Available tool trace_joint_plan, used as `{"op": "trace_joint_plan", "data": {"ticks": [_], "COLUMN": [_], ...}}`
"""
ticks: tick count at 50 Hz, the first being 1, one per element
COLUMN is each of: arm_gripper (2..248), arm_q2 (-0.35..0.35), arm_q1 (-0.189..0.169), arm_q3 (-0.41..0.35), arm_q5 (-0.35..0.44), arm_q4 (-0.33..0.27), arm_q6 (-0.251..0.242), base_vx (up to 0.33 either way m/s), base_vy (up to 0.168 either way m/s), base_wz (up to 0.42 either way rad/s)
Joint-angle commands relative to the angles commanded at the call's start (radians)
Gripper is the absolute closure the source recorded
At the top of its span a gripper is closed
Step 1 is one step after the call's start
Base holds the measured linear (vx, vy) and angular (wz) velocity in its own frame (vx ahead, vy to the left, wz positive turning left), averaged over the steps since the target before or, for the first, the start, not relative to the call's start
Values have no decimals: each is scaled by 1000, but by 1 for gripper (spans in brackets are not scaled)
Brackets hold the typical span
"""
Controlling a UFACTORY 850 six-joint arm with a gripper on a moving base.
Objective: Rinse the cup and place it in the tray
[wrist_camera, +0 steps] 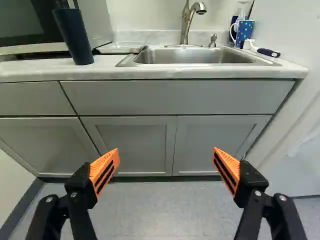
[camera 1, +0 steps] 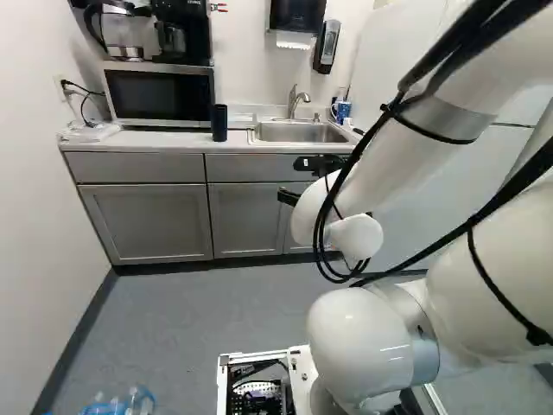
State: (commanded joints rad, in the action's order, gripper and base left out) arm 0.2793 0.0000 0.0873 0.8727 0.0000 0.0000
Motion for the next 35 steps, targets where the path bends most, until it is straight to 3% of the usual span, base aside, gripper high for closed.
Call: {"op": "trace_joint_plan", "data": {"ticks": [35], "arm_gripper": [3], "arm_q2": [19], "arm_q1": [0], "arm_q3": [8], "arm_q5": [0], "arm_q4": [0], "arm_q6": [0], "base_vx": [0], "base_vy": [0], "base_wz": [0]}}
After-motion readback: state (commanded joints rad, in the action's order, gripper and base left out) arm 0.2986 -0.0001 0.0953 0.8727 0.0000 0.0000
